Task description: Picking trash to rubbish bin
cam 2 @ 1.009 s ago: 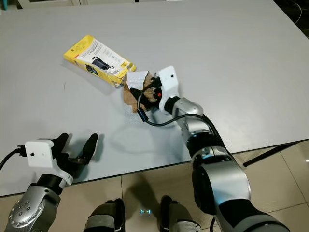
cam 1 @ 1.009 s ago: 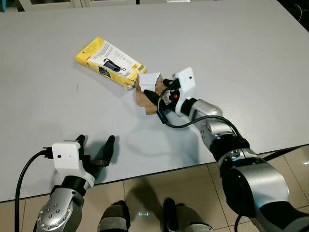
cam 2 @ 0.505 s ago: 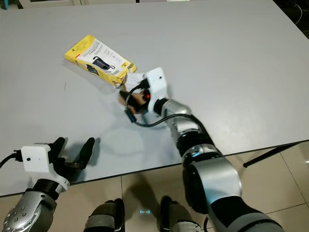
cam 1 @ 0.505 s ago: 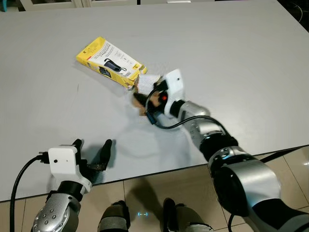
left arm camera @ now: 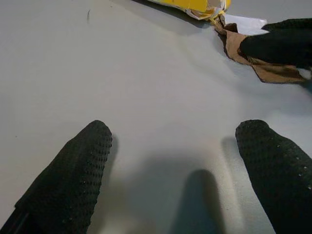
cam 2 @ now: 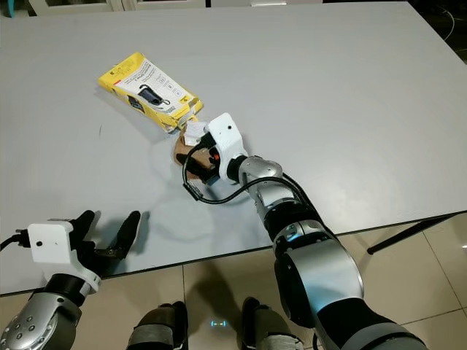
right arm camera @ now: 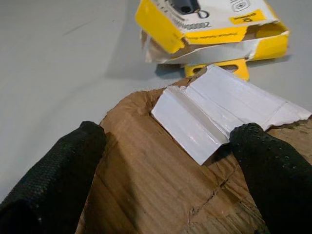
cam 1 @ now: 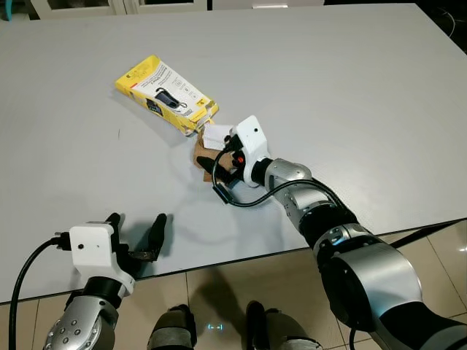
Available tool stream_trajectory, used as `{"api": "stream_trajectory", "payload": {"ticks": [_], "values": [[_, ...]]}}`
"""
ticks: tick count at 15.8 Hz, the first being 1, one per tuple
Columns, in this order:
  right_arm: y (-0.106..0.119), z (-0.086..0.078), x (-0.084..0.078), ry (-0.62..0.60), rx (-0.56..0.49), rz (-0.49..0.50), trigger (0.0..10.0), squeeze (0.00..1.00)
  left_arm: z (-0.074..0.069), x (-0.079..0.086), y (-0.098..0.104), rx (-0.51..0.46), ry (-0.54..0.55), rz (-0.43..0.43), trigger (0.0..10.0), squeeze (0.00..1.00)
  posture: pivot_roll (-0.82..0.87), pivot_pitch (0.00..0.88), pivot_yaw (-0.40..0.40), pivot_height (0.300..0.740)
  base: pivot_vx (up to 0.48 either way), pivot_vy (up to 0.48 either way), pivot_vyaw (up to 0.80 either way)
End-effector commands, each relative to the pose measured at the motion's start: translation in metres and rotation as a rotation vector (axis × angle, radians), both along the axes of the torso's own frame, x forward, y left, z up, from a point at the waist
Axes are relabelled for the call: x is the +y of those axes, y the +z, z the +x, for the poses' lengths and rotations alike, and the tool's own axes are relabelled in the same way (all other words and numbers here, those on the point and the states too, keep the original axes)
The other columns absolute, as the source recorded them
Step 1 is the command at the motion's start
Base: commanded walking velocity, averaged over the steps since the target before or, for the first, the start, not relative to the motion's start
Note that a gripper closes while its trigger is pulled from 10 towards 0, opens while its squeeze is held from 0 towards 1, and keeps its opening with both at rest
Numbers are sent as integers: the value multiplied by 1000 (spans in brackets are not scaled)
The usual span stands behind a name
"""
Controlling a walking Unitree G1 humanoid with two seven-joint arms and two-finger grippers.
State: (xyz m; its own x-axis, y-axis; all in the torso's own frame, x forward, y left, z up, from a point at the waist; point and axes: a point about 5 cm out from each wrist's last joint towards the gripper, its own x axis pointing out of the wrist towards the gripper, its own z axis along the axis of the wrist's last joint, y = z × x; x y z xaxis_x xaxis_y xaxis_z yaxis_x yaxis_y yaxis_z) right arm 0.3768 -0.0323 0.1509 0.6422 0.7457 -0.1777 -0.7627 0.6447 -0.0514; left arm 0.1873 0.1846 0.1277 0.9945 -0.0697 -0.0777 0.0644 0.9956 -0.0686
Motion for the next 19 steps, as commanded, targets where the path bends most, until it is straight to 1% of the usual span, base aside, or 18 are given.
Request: {"api": "stream_trajectory", "payload": {"ticks": [1, 6, 10, 15, 17, 19], "values": [[-41, -16, -4, 27, 167, -84, 0, 0, -3, 1, 0, 9, 7, 8, 10000, 0, 222, 245, -37, 740, 0, 0, 0], [-44, -18, -5, 48, 174, -97, 0, 0, -4, 0, 0, 13, 5, 7, 10000, 0, 221, 244, -36, 740, 0, 0, 0], [-47, -18, -12, 38, 176, -107, 0, 0, -4, 0, 0, 13, 3, 8, 10000, 0, 220, 242, -35, 740, 0, 0, 0], [-47, -18, -12, 35, 174, -108, 0, 0, -3, 0, 1, 12, 1, 10, 10000, 0, 222, 238, -32, 740, 0, 0, 0], [-46, -17, -13, 26, 168, -104, 0, 0, -3, 0, 1, 11, 0, 13, 10000, 0, 222, 238, -32, 740, 0, 0, 0], [-45, -15, -15, -11, 154, -93, 0, 0, -3, 0, 1, 11, 0, 15, 10000, 0, 224, 235, -30, 740, 0, 0, 0]]}}
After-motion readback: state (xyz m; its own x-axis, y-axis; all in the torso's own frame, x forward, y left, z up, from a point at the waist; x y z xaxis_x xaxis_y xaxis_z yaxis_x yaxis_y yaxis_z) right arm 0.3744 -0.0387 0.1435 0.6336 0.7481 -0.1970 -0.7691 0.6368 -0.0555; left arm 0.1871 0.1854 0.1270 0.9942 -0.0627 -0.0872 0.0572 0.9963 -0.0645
